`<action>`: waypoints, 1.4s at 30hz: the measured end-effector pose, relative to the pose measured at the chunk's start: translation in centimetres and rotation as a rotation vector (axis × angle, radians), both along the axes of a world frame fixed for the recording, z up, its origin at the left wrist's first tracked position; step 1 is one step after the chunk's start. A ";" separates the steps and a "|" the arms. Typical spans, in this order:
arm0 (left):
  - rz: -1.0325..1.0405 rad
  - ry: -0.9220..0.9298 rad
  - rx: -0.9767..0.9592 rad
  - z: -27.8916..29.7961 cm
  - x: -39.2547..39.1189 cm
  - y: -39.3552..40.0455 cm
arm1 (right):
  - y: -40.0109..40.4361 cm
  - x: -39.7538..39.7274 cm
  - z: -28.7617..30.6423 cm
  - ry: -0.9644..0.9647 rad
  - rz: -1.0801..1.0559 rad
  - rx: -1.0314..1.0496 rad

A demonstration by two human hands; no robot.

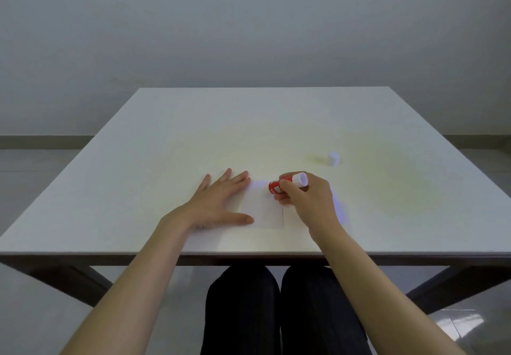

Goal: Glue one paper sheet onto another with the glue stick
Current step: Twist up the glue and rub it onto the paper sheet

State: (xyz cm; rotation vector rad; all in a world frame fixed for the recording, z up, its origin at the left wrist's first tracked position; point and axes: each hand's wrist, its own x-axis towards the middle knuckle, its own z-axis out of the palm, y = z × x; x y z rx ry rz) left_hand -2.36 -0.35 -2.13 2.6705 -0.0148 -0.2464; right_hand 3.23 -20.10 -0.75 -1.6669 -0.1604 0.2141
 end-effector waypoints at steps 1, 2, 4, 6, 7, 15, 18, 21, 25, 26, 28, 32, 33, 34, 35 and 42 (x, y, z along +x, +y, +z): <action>0.000 0.000 0.000 -0.1 0.0 0.0 | -0.2 -0.3 -0.1 -0.001 0.031 -0.025; -0.001 0.000 0.002 -0.1 0.0 0.1 | -0.4 -0.4 -0.1 -0.006 0.048 -0.038; -0.005 -0.002 0.009 -0.2 0.0 0.1 | -0.9 0.0 0.0 -0.018 0.019 -0.025; -0.005 -0.004 0.010 -0.1 0.1 0.0 | -1.2 0.6 0.2 -0.031 -0.046 -0.004; -0.004 -0.006 0.011 -0.1 0.1 0.0 | -1.4 0.7 0.3 -0.050 -0.066 -0.010; 0.013 -0.024 0.030 -0.1 -0.3 -0.4 | -0.1 -1.9 0.0 -0.127 0.145 -0.041; 0.014 -0.020 0.036 -0.2 -0.3 -0.4 | 0.7 -2.3 -0.2 -0.112 0.227 -0.081; 0.010 -0.011 0.024 -0.2 -0.2 -0.2 | 0.4 -1.2 0.0 -0.081 0.168 -0.056; 0.002 -0.020 0.018 -0.5 -0.1 0.1 | -0.3 -0.3 0.4 -0.098 0.088 -0.008; 0.003 -0.022 0.016 -0.6 -0.1 0.2 | -0.4 -0.4 0.3 -0.091 0.117 -0.009; 0.007 -0.023 0.017 -0.7 -0.1 0.1 | -0.5 -0.9 0.1 -0.080 0.205 -0.058; 0.009 -0.017 0.026 -0.6 -0.1 0.0 | -1.2 -0.1 0.3 -0.062 0.159 -0.081; 0.008 -0.014 0.025 -0.5 -0.1 0.0 | -1.4 0.3 0.4 -0.064 0.121 -0.072; 0.006 -0.013 0.023 -0.4 -0.1 0.0 | -1.5 0.5 0.5 -0.071 0.088 -0.067; 0.004 -0.010 0.022 -0.4 -0.1 0.0 | -1.7 0.6 0.5 -0.085 0.060 -0.069; -0.007 0.009 0.036 -0.4 -0.1 0.1 | 0.0 0.0 0.6 -0.108 0.067 -0.013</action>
